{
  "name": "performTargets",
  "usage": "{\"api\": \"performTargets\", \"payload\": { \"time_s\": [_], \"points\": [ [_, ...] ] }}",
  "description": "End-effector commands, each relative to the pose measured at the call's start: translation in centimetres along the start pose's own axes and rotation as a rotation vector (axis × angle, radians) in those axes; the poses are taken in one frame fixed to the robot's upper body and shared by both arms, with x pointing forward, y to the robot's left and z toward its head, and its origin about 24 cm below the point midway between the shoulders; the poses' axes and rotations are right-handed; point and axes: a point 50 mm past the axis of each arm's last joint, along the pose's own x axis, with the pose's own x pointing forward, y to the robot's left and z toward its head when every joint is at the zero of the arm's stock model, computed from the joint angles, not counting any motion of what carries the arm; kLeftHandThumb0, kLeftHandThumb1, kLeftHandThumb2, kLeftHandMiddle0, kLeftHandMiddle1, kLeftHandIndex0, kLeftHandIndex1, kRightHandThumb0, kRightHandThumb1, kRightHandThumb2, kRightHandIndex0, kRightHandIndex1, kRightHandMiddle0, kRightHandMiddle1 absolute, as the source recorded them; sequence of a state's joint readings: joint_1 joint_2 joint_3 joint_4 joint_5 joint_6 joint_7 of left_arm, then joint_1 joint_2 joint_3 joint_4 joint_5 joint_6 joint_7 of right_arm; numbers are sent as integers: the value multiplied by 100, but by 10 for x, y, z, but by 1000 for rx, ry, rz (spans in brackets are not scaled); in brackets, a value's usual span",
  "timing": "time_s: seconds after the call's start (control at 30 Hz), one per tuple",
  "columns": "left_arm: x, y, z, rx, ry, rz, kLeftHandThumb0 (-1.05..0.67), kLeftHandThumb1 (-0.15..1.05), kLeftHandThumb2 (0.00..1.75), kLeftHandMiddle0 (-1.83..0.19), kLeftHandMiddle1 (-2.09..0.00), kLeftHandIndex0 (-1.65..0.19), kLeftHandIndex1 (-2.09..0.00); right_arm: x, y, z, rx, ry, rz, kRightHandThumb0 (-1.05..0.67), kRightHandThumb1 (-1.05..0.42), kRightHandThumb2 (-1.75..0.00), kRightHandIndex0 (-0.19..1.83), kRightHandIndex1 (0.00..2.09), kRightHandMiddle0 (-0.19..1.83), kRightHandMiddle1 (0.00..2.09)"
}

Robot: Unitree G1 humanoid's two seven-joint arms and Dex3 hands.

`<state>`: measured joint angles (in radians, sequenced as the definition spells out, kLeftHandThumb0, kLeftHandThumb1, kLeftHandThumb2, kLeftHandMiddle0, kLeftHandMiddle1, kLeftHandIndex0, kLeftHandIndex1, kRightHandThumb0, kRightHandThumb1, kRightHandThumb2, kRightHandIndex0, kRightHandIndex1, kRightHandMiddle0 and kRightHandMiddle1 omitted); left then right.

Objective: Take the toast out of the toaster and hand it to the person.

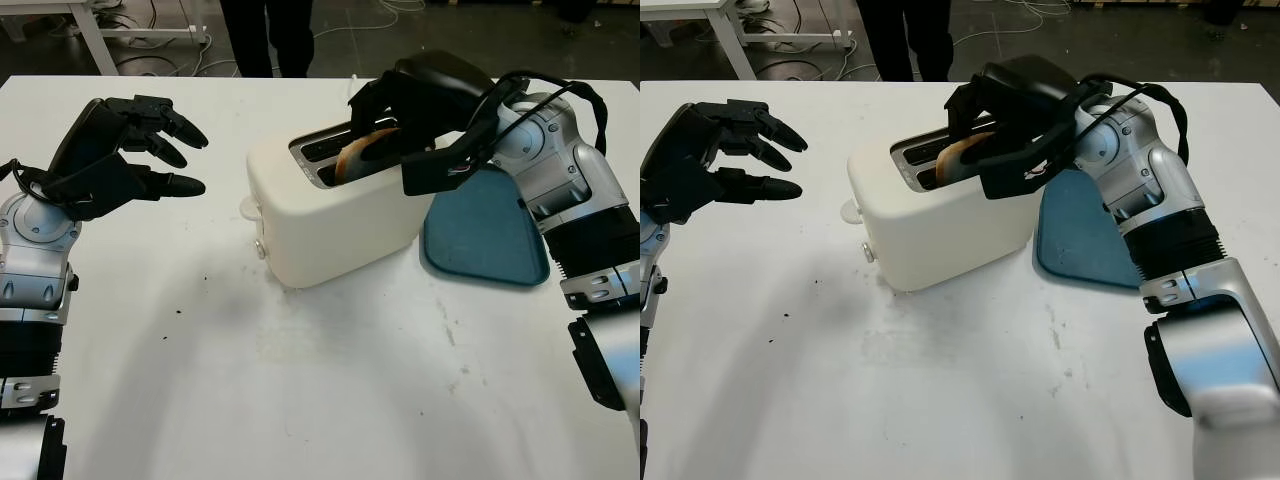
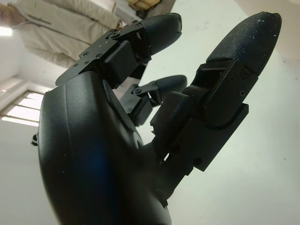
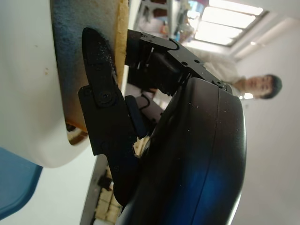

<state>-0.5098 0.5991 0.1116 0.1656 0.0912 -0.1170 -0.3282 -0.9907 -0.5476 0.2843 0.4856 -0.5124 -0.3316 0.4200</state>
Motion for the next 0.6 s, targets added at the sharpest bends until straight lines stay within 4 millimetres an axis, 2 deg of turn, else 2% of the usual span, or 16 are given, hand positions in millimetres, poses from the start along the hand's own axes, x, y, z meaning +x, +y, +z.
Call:
{"api": "performTargets", "payload": {
  "time_s": [0.0, 0.07, 0.23, 0.57],
  "points": [
    [-2, 2, 0, 11, 1, 6, -105, 62, 0, -82, -90, -82, -76, -1, -15, -2, 4, -6, -59, -40, -92, -21, 109, 175, 87, 174],
    [-1, 2, 0, 9, 1, 8, -105, 62, 0, -82, -89, -82, -76, -1, -24, -6, 34, -6, -97, -35, -92, -24, 108, 175, 85, 174],
    [-1, 2, 0, 9, 1, 8, -105, 61, 0, -83, -89, -82, -77, -4, -47, -11, 65, -16, -213, -29, -92, -16, 108, 175, 85, 175],
    [0, 1, 1, 6, -3, 6, -105, 60, 0, -84, -90, -82, -77, -14, -82, -25, 156, 9, -389, -27, -92, -20, 110, 175, 88, 175]
  ]
}}
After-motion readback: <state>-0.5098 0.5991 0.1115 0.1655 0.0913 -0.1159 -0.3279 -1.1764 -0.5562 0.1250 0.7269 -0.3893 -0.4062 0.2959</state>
